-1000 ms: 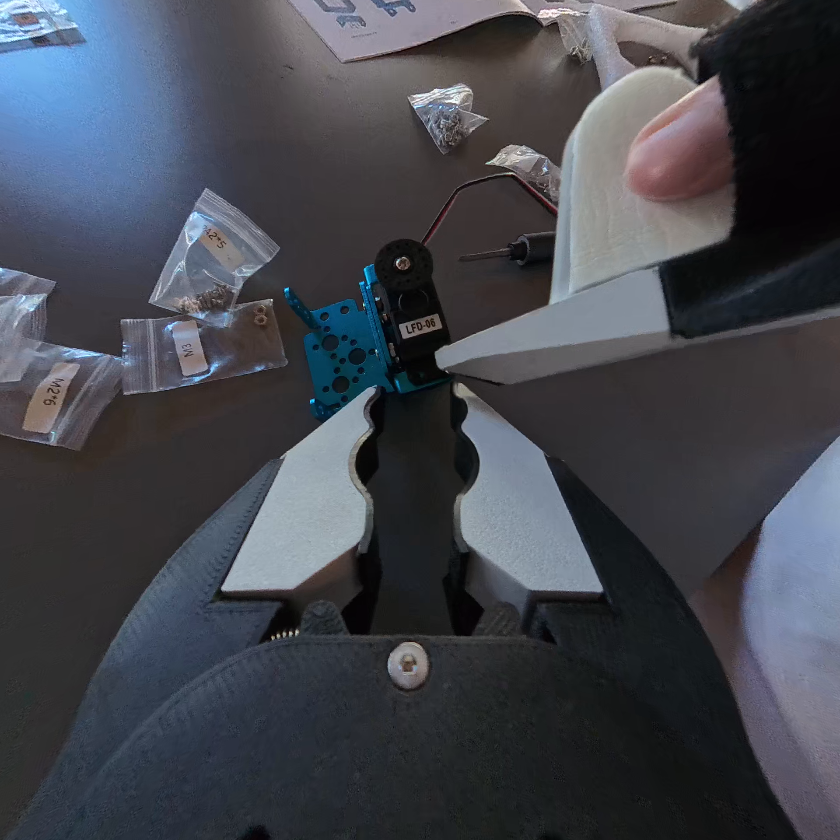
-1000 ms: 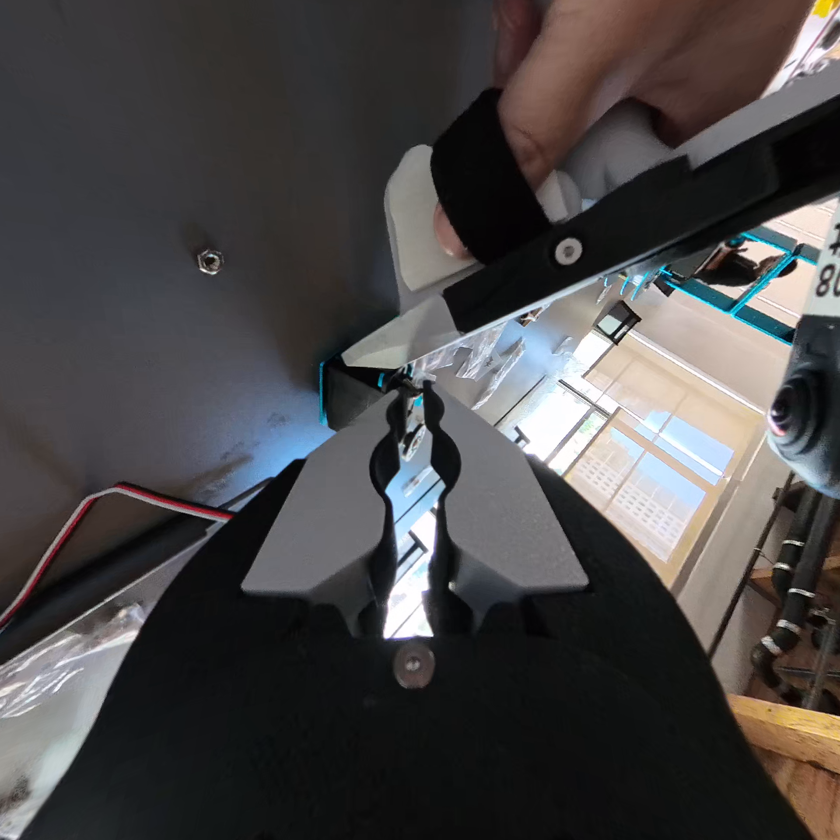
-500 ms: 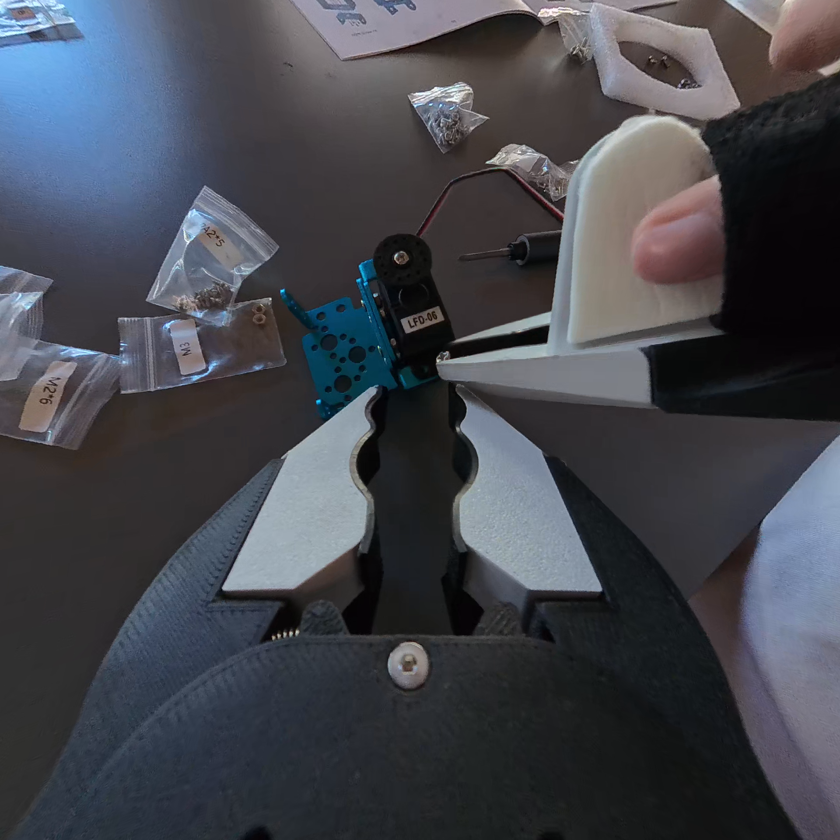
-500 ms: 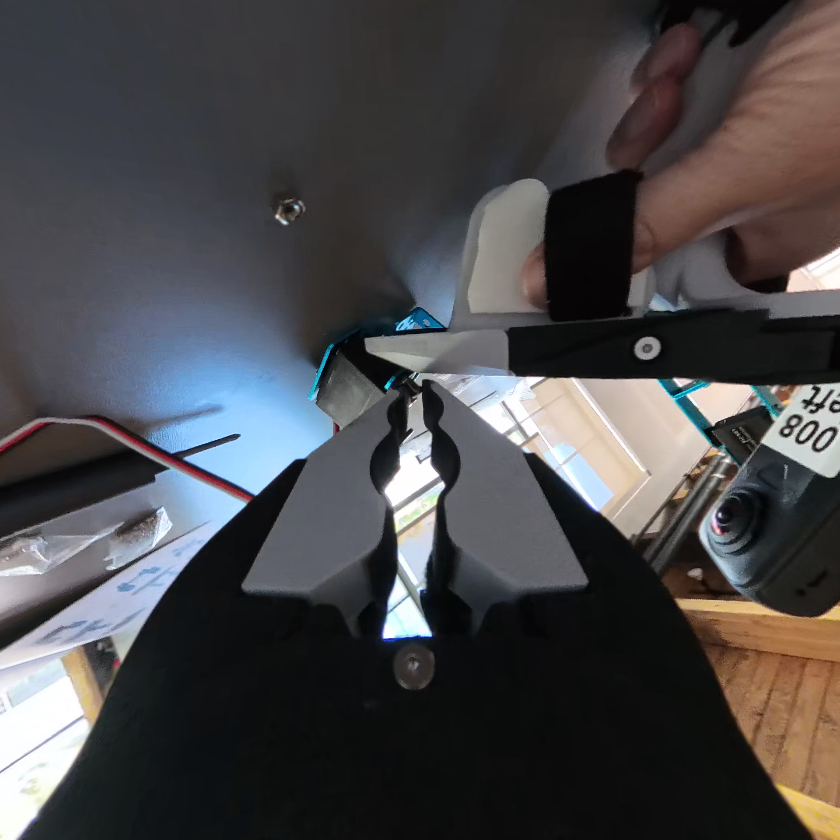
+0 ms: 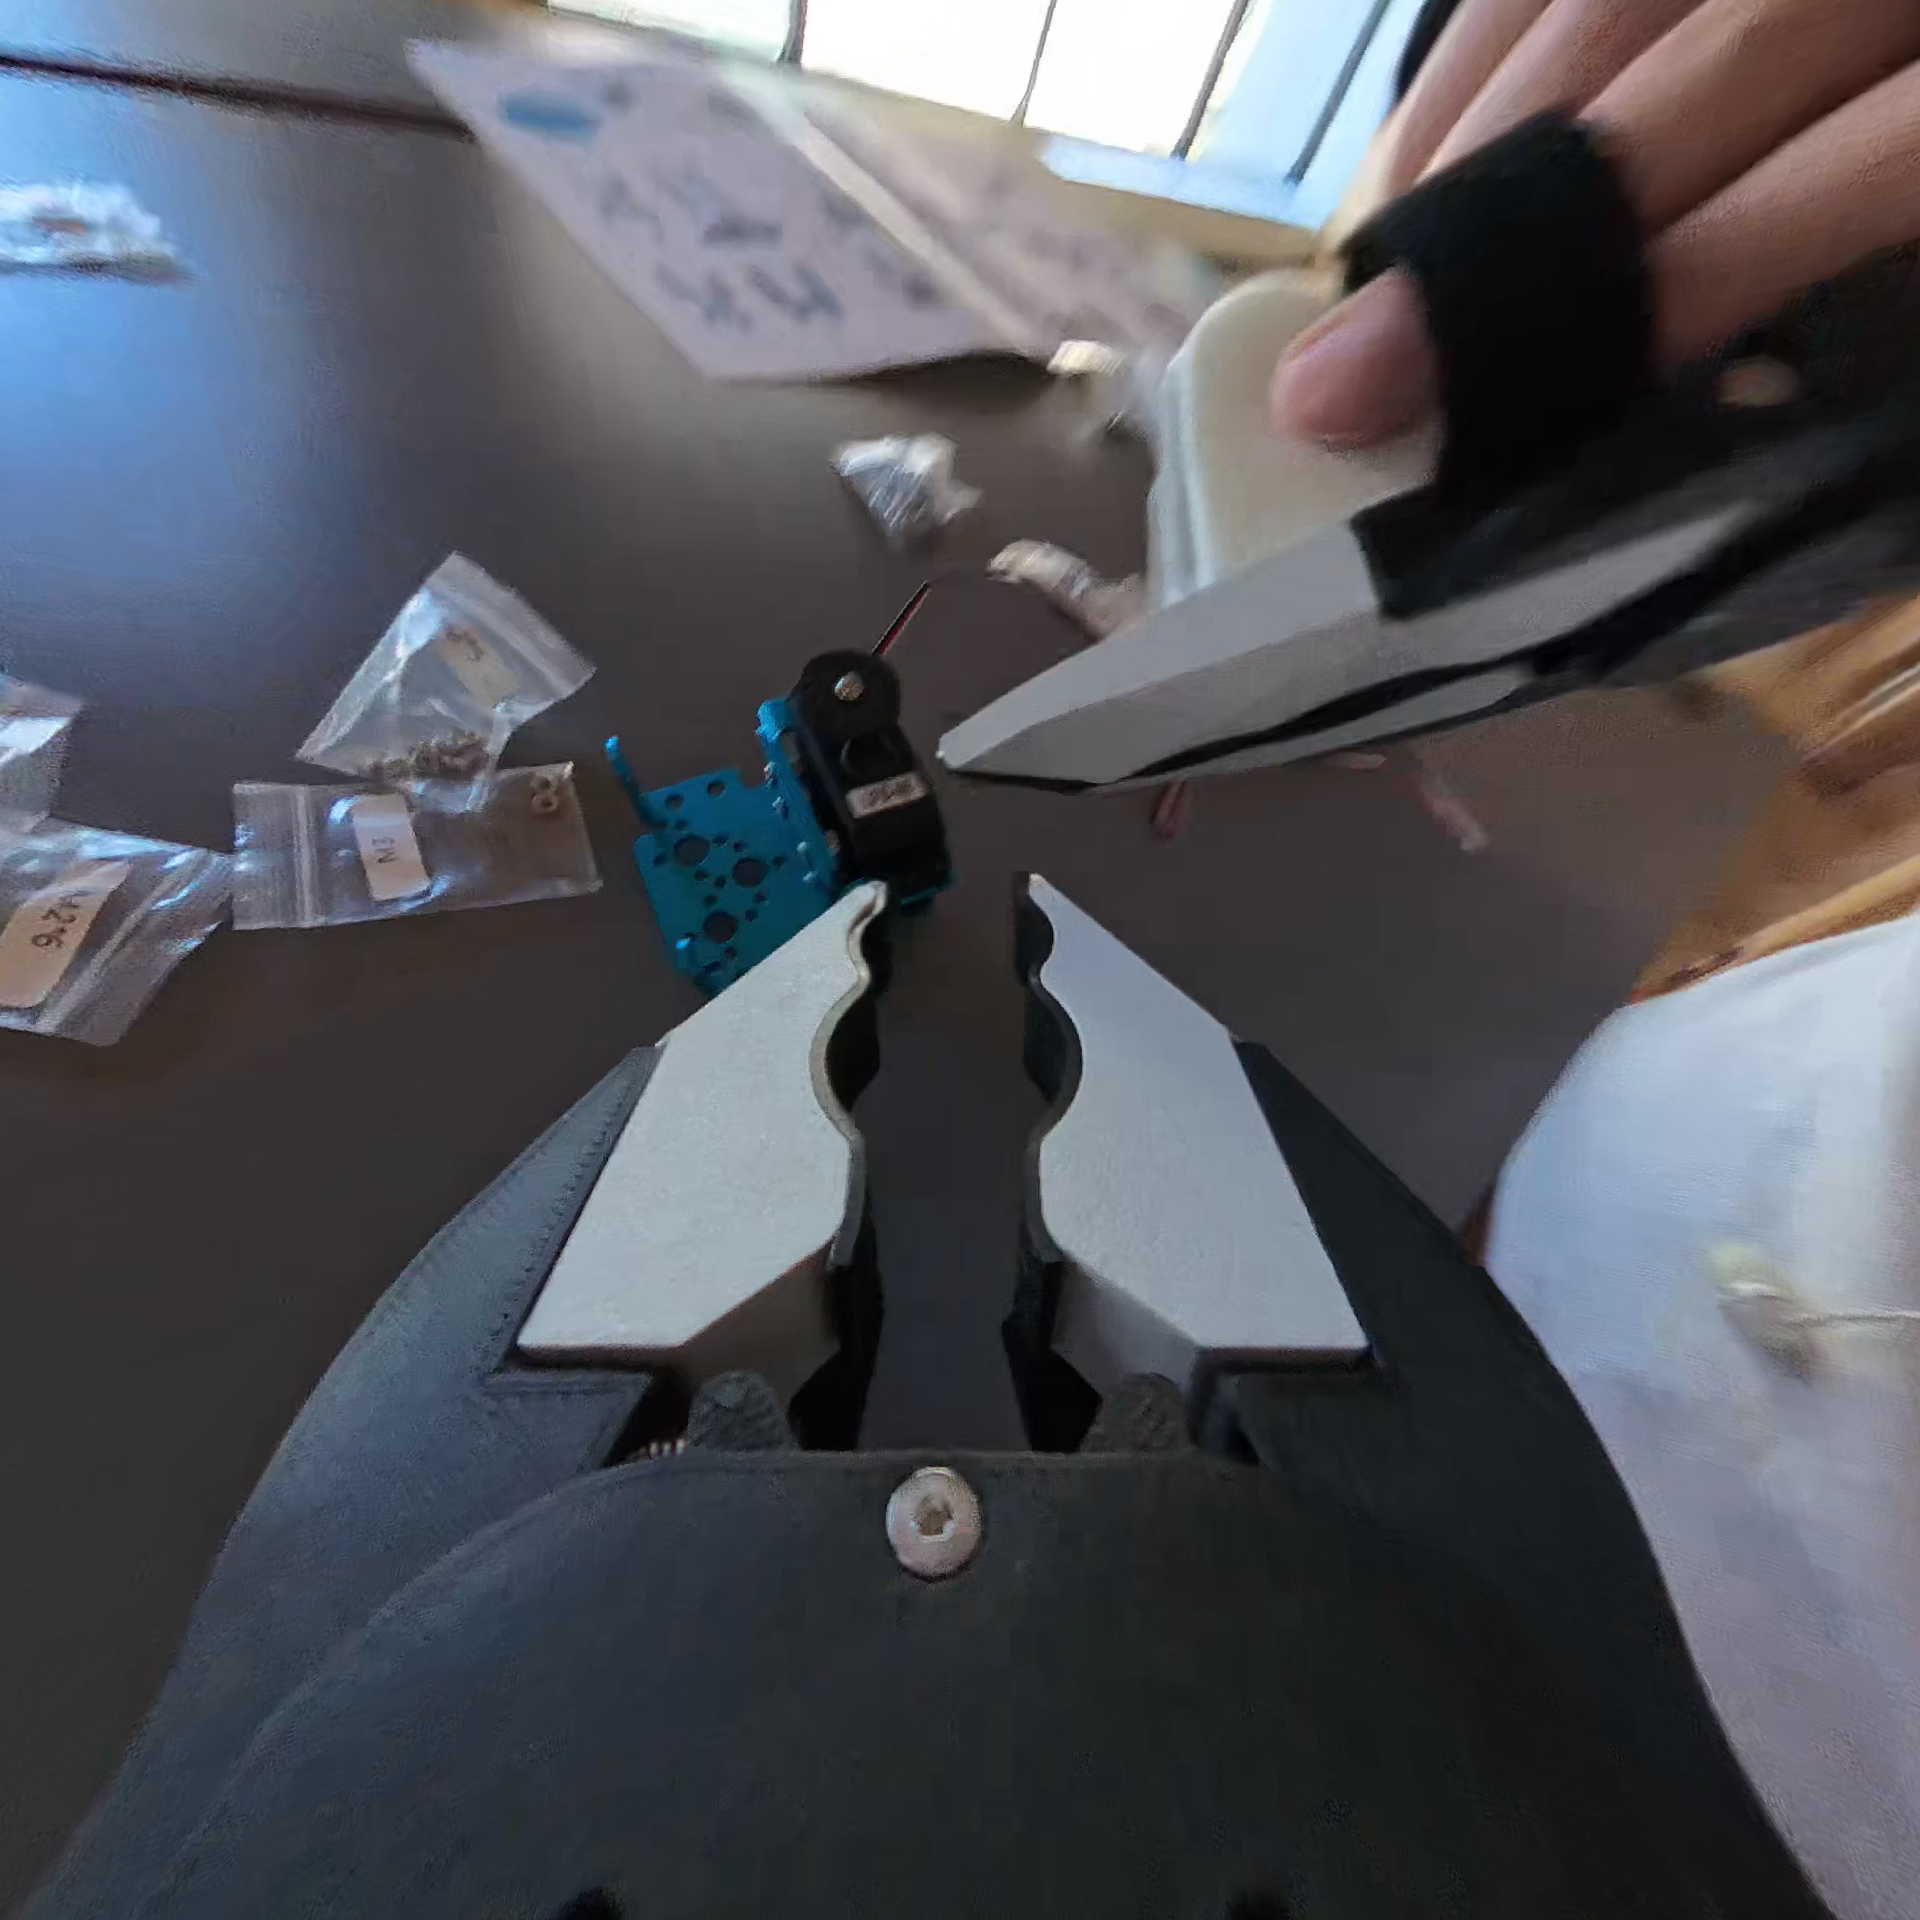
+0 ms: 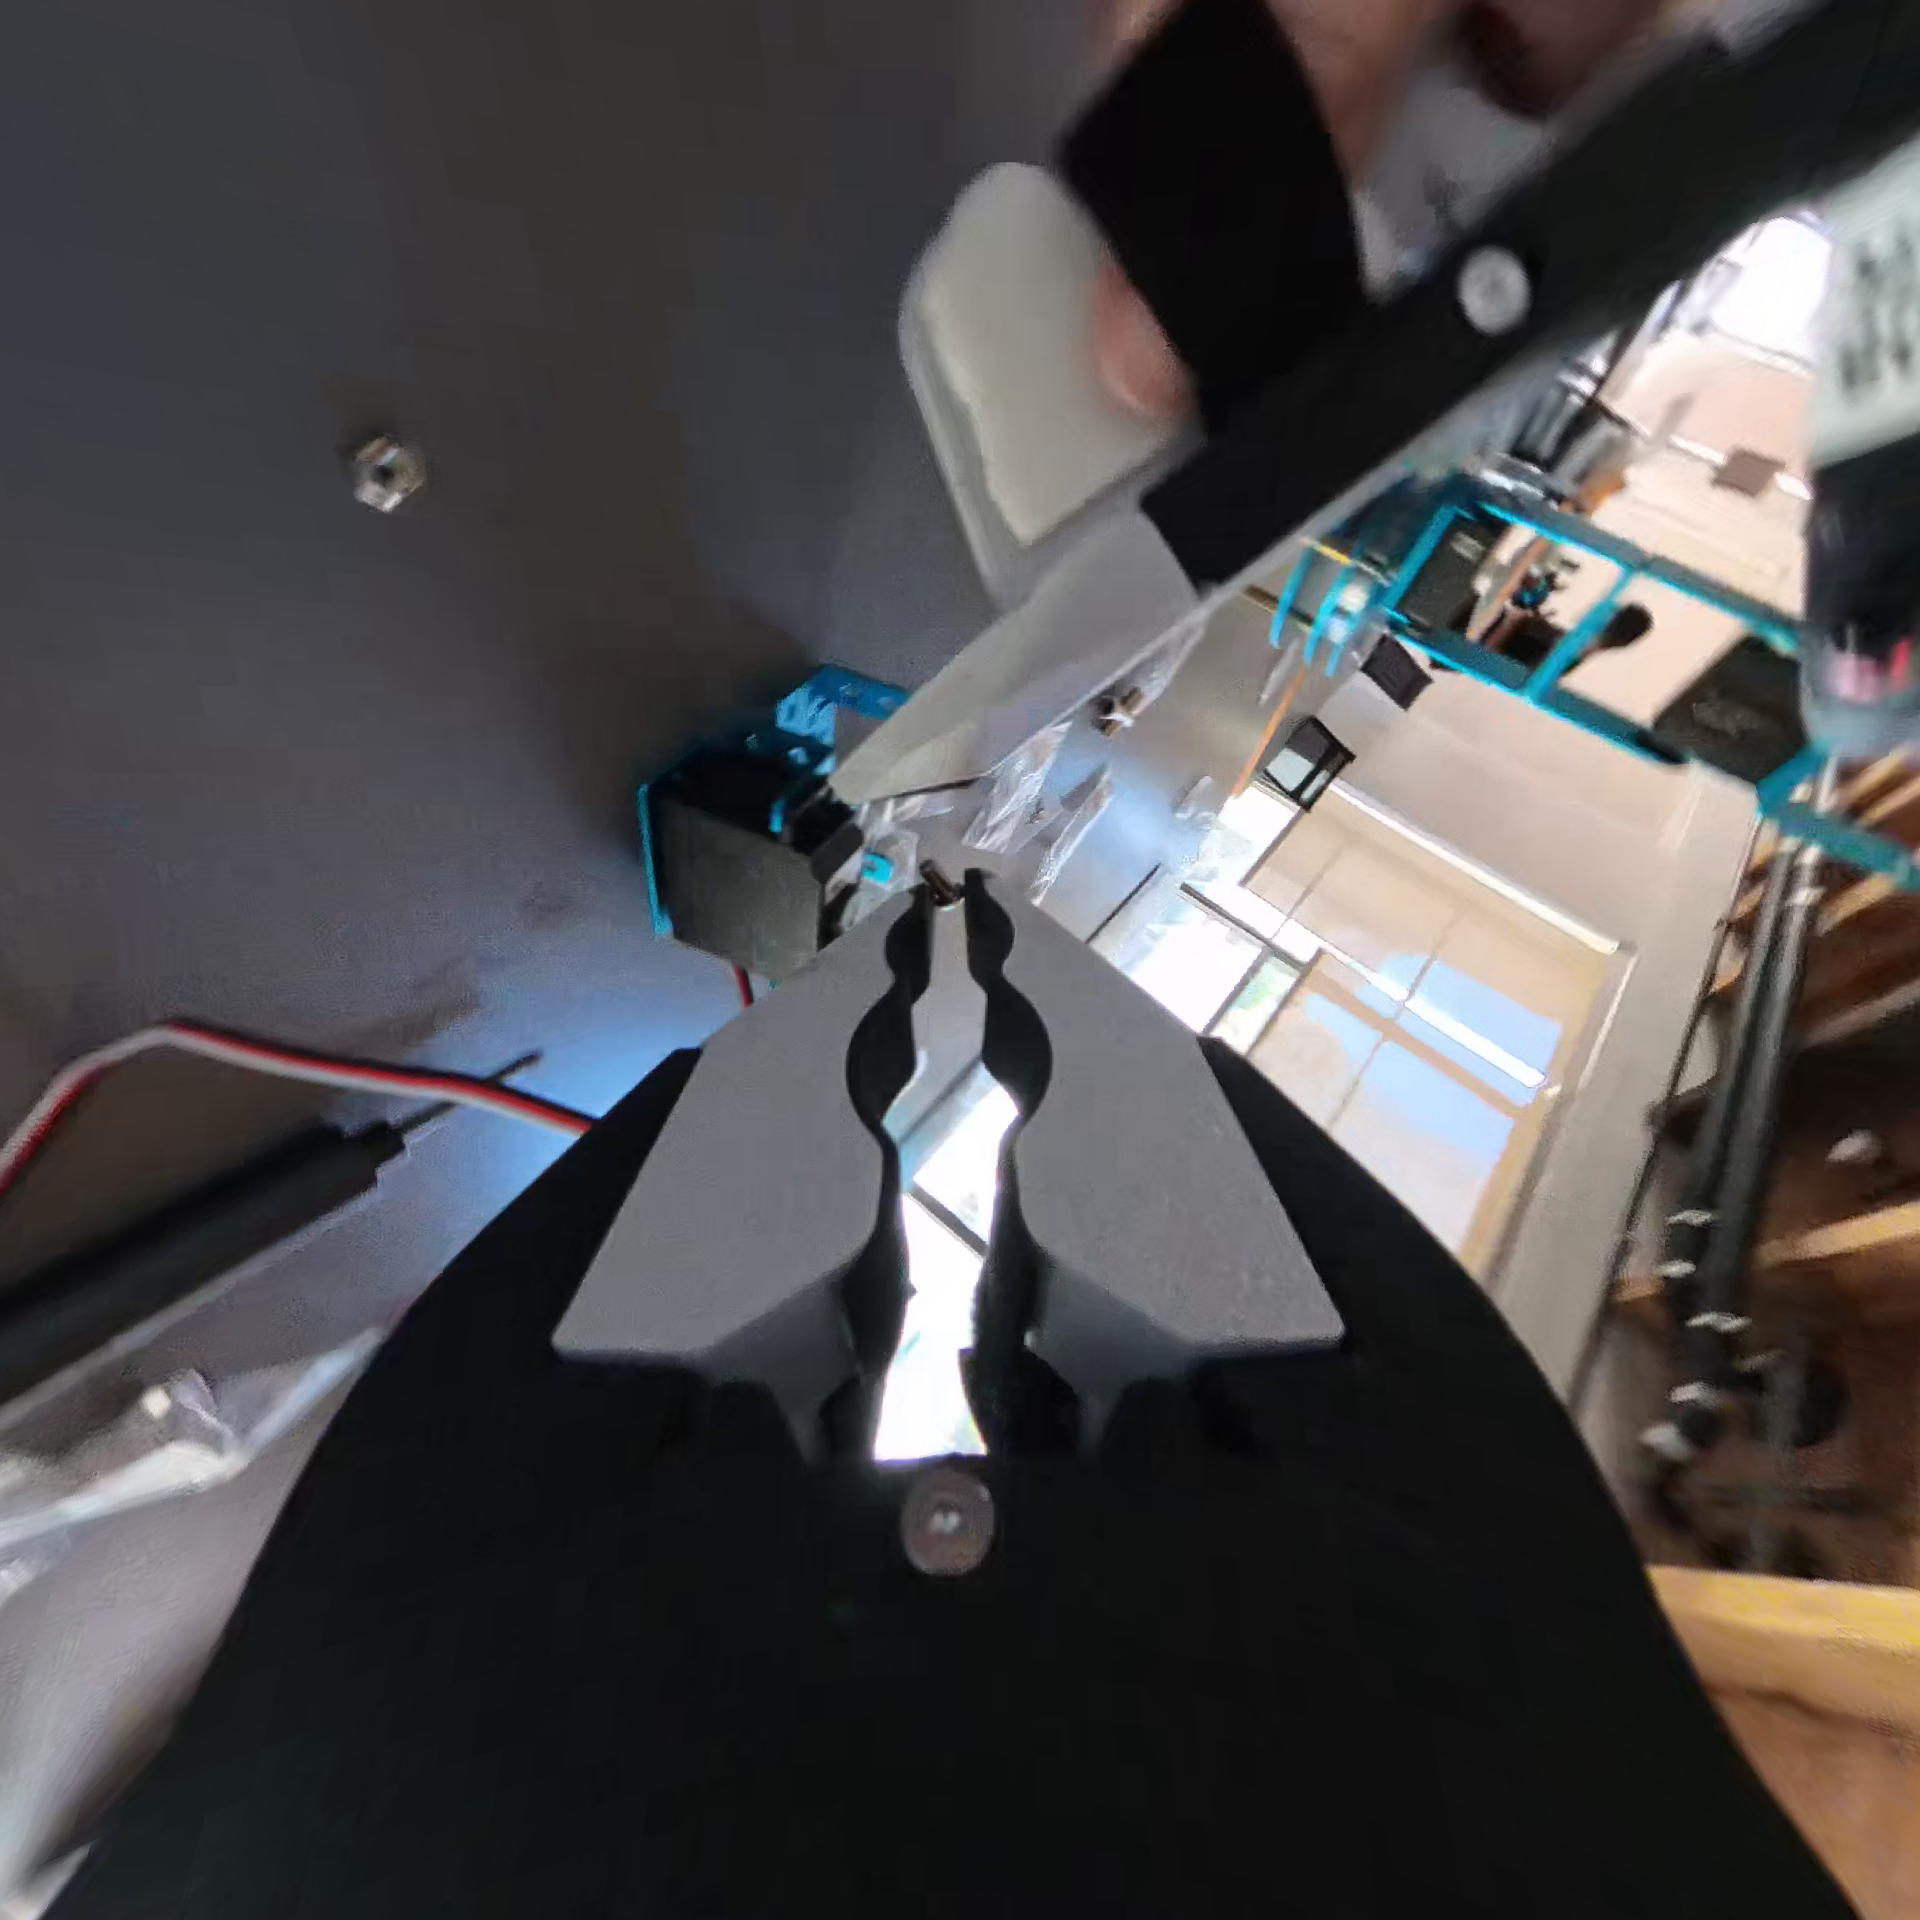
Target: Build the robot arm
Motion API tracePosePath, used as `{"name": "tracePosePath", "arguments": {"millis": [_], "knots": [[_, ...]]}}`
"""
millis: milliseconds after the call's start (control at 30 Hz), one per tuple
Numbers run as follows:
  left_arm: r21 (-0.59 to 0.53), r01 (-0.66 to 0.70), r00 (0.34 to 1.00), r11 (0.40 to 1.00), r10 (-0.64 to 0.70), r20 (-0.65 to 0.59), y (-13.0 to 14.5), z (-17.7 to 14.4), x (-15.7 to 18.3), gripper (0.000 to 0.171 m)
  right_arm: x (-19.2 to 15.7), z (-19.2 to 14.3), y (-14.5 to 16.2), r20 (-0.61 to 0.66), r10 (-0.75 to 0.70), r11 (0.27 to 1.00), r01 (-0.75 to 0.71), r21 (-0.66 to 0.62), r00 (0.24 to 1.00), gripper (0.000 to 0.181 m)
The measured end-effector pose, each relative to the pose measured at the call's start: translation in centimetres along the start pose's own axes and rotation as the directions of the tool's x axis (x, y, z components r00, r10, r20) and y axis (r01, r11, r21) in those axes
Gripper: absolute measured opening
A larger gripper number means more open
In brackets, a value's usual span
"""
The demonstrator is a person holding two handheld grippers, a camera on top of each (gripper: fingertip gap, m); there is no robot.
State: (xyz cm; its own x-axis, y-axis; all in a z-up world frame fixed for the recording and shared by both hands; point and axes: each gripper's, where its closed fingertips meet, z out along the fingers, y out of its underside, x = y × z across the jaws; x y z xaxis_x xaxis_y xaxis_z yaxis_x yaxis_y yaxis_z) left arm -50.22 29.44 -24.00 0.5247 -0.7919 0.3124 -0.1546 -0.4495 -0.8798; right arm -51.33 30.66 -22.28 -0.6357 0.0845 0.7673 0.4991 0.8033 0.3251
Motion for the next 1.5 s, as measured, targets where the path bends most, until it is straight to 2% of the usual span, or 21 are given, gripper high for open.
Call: {"name": "tracePosePath", "arguments": {"millis": [100,167,267,433,567,767,900,967,1033,1067,1167,1200,1233,1300,1367,1433,1500], "knots": [[0.16,0.098,0.986,0.982,-0.074,-0.147,-2.3,-1.7,1.4,0.015,2.1,-1.1,0.2,-0.095,0.237,0.97,-0.23,0.075,0.967,0.005],[0.202,0.133,0.974,0.97,-0.09,-0.209,-3.3,-2.5,2.0,0.013,3.0,-1.8,0.2,-0.114,0.365,0.929,-0.352,0.114,0.924,0.005],[0.236,0.116,0.977,0.965,-0.069,-0.201,-4.4,-3.1,2.3,0.013,3.8,-2.6,-0.2,-0.115,0.485,0.87,-0.465,0.165,0.867,0.005],[0.241,0.099,0.983,0.965,-0.057,-0.175,-5.4,-3.4,2.5,0.019,4.4,-3.6,-0.2,-0.138,0.564,0.821,-0.535,0.2,0.814,0.005],[0.228,0.139,0.96,0.964,-0.075,-0.271,-5.7,-3.6,3.7,0.009,4.5,-4.3,-0.3,-0.129,0.615,0.779,-0.575,0.25,0.778,0.005],[0.263,0.252,0.88,0.931,-0.108,-0.462,-6.2,-4.9,5.4,0.005,5.3,-6.1,-1.4,-0.063,0.716,0.657,-0.64,0.397,0.695,0.005],[0.227,0.261,0.861,0.938,-0.12,-0.494,-5.6,-5.0,5.7,0.003,4.9,-6.3,-1.9,-0.004,0.776,0.568,-0.697,0.438,0.631,0.005],[0.211,0.25,0.859,0.945,-0.116,-0.498,-5.3,-5.0,5.9,0.003,4.7,-6.4,-2.1,0.04,0.811,0.505,-0.732,0.456,0.584,0.006],[0.211,0.251,0.845,0.945,-0.108,-0.524,-5.4,-5.2,6.3,0.003,4.6,-6.6,-2.3,0.134,0.855,0.39,-0.791,0.471,0.501,0.014],[0.219,0.252,0.835,0.943,-0.097,-0.542,-5.6,-5.4,6.6,0.003,4.7,-6.8,-2.2,0.187,0.881,0.308,-0.826,0.472,0.435,0.022],[0.217,0.227,0.797,0.949,-0.053,-0.602,-5.5,-6.0,7.9,0.003,4.6,-8.0,-2.9,0.459,0.858,0.007,-0.898,0.44,0.231,0.026],[0.213,0.221,0.78,0.952,-0.041,-0.625,-5.4,-6.1,8.5,0.003,4.7,-8.5,-3.1,0.532,0.828,-0.077,-0.903,0.422,0.178,0.027],[0.202,0.219,0.76,0.955,-0.037,-0.648,-5.4,-6.3,9.0,0.003,4.8,-9.3,-3.4,0.598,0.786,-0.136,-0.9,0.414,0.156,0.027],[0.172,0.216,0.721,0.961,-0.039,-0.692,-5.2,-6.5,9.9,0.003,4.9,-10.8,-4.3,0.676,0.715,-0.178,-0.889,0.423,0.179,0.018],[0.151,0.216,0.677,0.965,-0.037,-0.735,-5.2,-6.8,11.0,0.003,5.0,-11.5,-4.4,0.67,0.711,-0.159,-0.878,0.451,0.215,0.014],[0.132,0.207,0.661,0.969,-0.039,-0.749,-5.1,-6.8,11.5,0.003,4.8,-12.2,-4.7,0.678,0.692,-0.138,-0.876,0.462,0.249,0.004],[0.125,0.203,0.65,0.971,-0.038,-0.759,-5.1,-6.7,12.0,0.003,4.8,-12.3,-4.6,0.679,0.691,-0.14,-0.875,0.463,0.248,0.005]]}}
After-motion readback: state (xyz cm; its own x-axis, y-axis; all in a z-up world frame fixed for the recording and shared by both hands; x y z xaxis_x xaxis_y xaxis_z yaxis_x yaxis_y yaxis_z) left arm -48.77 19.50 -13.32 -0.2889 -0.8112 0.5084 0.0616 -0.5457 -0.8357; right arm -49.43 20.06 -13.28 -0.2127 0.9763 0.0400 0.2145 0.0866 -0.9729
